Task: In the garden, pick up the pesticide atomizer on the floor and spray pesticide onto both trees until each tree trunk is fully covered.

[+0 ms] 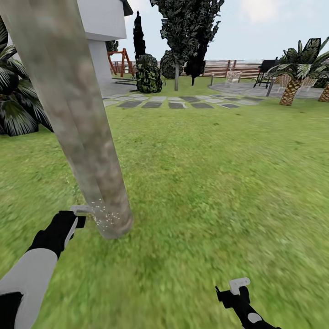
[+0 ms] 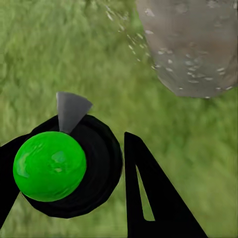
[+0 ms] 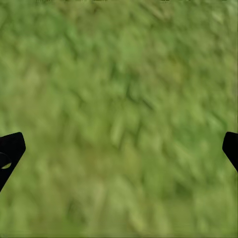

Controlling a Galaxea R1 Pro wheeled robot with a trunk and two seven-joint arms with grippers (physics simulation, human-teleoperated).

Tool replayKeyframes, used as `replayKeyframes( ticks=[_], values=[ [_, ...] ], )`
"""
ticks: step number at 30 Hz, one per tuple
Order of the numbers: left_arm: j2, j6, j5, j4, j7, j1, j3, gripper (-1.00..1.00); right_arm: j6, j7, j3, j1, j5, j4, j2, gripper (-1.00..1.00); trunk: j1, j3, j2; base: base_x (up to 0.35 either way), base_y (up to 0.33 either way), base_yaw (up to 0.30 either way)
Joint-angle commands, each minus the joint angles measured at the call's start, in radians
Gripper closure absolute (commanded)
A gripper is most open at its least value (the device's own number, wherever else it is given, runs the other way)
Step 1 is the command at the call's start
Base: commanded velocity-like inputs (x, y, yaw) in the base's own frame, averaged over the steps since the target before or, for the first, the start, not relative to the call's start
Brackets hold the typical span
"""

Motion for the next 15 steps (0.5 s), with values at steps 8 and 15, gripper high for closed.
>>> replayKeyframes(
  ticks=[8,15],
  values=[
    [-0.009,0.003,-0.002,-0.001,0.005,0.0,-0.002,1.0,-0.003,-0.002,0.009,0.0,-0.01,0.0,0.0,-1.0,0.0,-0.001,0.0,0.1,-0.225,0.0],
    [-0.009,0.003,-0.002,-0.001,0.007,0.001,-0.002,1.0,-0.003,-0.002,0.009,0.0,-0.01,0.0,0.0,-1.0,0.0,-0.001,0.0,0.001,-0.276,0.0]
  ],
)
